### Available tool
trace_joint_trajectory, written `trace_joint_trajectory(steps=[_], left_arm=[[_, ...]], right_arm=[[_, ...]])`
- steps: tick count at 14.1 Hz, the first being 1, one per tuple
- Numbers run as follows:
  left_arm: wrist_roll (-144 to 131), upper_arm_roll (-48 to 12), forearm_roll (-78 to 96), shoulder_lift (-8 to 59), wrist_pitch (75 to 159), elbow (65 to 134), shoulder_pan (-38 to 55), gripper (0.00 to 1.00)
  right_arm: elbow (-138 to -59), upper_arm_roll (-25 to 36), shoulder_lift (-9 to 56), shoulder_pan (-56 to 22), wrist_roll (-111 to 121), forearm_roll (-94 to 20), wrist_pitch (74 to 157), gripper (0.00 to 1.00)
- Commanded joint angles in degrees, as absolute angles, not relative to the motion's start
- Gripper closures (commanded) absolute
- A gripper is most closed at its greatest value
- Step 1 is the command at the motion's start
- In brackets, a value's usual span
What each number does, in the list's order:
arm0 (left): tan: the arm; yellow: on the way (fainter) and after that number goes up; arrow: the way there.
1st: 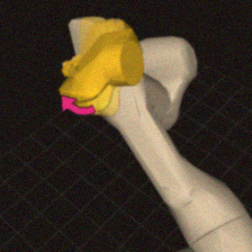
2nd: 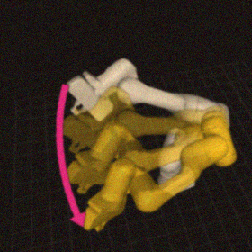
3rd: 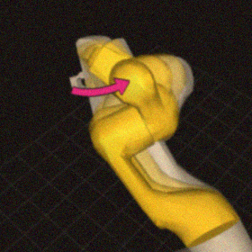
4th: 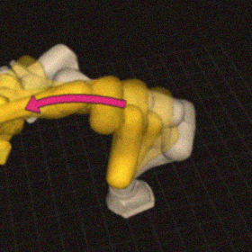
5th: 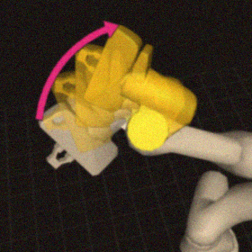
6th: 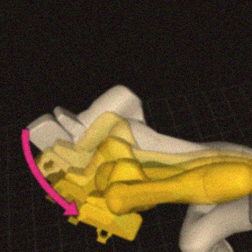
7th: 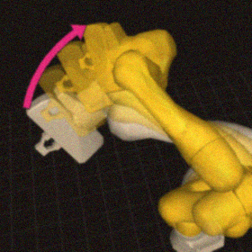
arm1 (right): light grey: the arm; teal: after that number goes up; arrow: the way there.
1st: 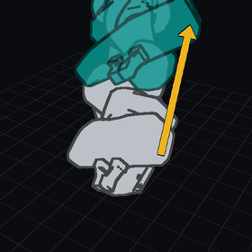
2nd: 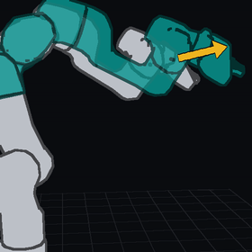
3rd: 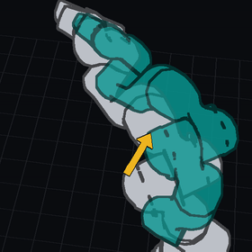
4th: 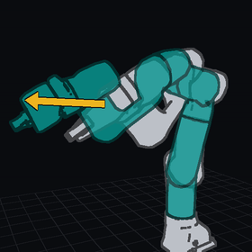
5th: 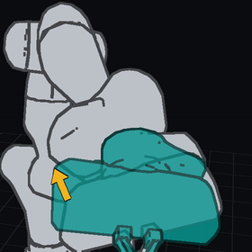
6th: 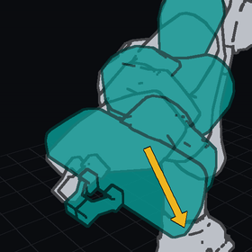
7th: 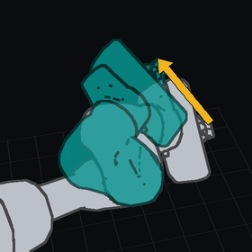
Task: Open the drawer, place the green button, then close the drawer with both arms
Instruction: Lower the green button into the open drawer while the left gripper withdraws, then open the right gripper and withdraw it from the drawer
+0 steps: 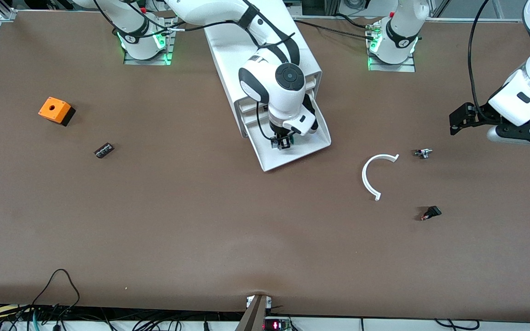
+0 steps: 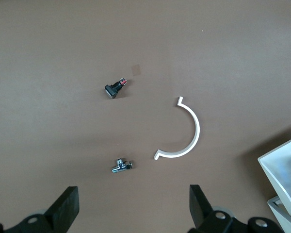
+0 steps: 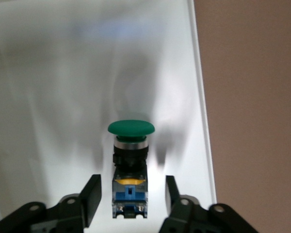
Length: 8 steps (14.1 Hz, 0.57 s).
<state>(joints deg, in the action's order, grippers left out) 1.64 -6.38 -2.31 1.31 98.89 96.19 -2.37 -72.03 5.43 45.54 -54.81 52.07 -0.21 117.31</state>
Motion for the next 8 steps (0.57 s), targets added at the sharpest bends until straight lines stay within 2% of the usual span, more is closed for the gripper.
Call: trace_joint_trajectory(steps=[1, 5, 8], left_arm=[[1.7, -6.6, -3.1, 0.8, 98.2, 96.1, -2.4, 0.00], [1.3, -6.6, -2.7, 0.9, 98.1, 96.1, -2.5, 0.00], [1.3, -6.6, -2.7, 0.9, 97.2, 96.0, -2.6, 0.00]], right_arm=[[-70.4, 6.9, 44.8, -55.5, 52.3, -0.4, 116.2, 0.00], [-65.6, 7.1, 42.8, -54.5, 52.3, -0.4, 114.3, 0.00], [-65.0, 7.2, 38.2, -52.1, 52.4, -3.8, 112.6, 0.00]])
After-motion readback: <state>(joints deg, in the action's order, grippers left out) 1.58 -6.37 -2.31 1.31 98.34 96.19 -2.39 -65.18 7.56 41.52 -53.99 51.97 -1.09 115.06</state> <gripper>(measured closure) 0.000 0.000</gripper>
